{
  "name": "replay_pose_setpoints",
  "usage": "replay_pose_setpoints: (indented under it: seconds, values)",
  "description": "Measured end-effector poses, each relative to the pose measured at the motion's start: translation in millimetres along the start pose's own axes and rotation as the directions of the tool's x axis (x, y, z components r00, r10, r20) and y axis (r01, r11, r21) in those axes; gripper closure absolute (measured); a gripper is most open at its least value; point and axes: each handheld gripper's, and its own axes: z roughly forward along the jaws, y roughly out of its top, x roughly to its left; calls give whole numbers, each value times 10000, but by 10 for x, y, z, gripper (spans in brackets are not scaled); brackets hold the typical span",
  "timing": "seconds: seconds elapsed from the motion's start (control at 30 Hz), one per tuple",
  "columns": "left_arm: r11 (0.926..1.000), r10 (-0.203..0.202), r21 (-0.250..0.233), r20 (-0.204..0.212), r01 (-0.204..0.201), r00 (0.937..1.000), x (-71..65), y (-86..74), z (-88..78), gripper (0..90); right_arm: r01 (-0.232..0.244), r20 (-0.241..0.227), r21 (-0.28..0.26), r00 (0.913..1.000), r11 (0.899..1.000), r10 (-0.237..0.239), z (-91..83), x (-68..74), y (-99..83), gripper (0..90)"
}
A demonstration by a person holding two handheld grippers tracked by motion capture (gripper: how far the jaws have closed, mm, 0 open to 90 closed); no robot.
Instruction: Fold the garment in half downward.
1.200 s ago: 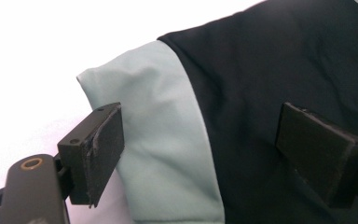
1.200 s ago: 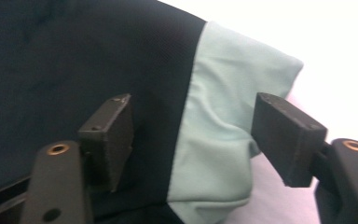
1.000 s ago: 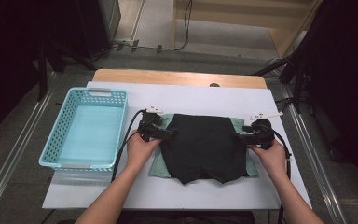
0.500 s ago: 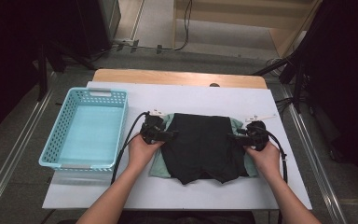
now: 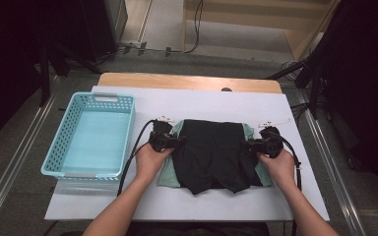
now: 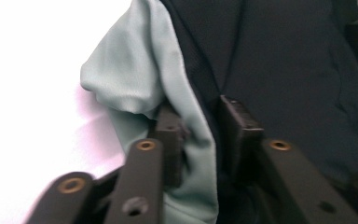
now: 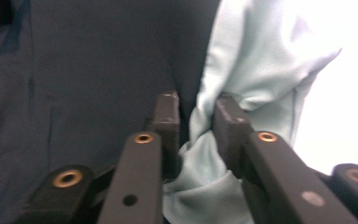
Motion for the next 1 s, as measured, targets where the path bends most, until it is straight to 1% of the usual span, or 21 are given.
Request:
replay_pose_setpoints:
  seconds: [0.03,0.1,0.17,0.2,0.23,0.4,0.43,0.5,0.57,0.63,0.7,0.77,0.8,0.83,0.87,0.93,1.0]
  values:
    - [10000,32,40,-6,-32,10000,-9,5,-7,752,-113,-50,56,9999,9999,114,-18,-11,6,743]
    - [10000,-77,54,122,76,9999,-18,19,-23,775,-111,3,81,9999,9999,111,-25,-4,15,753]
    - [9997,-236,15,341,236,9991,-10,39,-50,787,-37,50,92,10000,10000,36,-40,14,31,762]
    - [9993,-366,-49,527,369,9979,0,51,-73,789,-57,54,82,10000,10000,57,-52,20,38,766]
    - [9989,-449,-97,631,456,9970,4,60,-92,793,2,98,26,10000,10000,-2,-78,24,50,771]
    - [9972,-639,-304,1116,677,9917,-13,99,-142,797,-51,128,-282,9999,9996,55,-179,8,82,783]
    - [9971,-631,-344,1156,675,9913,-21,104,-148,797,-13,211,-320,9998,9995,20,-197,2,87,785]
    - [9977,-492,-411,1157,543,9921,-55,126,-163,798,-8,258,-410,9997,9992,19,-225,-11,92,787]
    - [9974,-452,-498,1226,517,9914,-73,143,-169,797,-68,311,-515,9995,9986,84,-253,-16,101,789]
    - [9972,-427,-565,1203,498,9918,-87,162,-158,798,-115,351,-657,9993,9978,138,-286,-27,119,790]
    - [9972,-453,-536,1173,518,9921,-82,176,-131,798,-67,430,-707,9990,9975,97,-297,-33,133,791]
    - [9965,-557,-554,1208,628,9911,-71,180,-106,798,-61,483,-707,9988,9975,95,-301,-37,150,792]
    - [9956,-674,-555,1253,749,9898,-63,183,-98,798,-62,508,-703,9987,9975,98,-305,-39,163,793]
    - [9950,-727,-591,1269,807,9892,-54,187,-93,798,52,578,-724,9983,9974,-10,-307,-47,176,794]
    - [9942,-786,-631,1289,873,9885,-49,196,-93,799,50,643,-720,9979,9974,-3,-309,-51,187,795]
    - [9935,-834,-666,1293,925,9881,-42,211,-93,799,76,684,-721,9977,9974,-26,-309,-86,215,801]
    - [9906,-1003,-791,1372,1118,9855,-46,224,-89,799,35,749,-778,9972,9970,24,-301,-123,247,816]
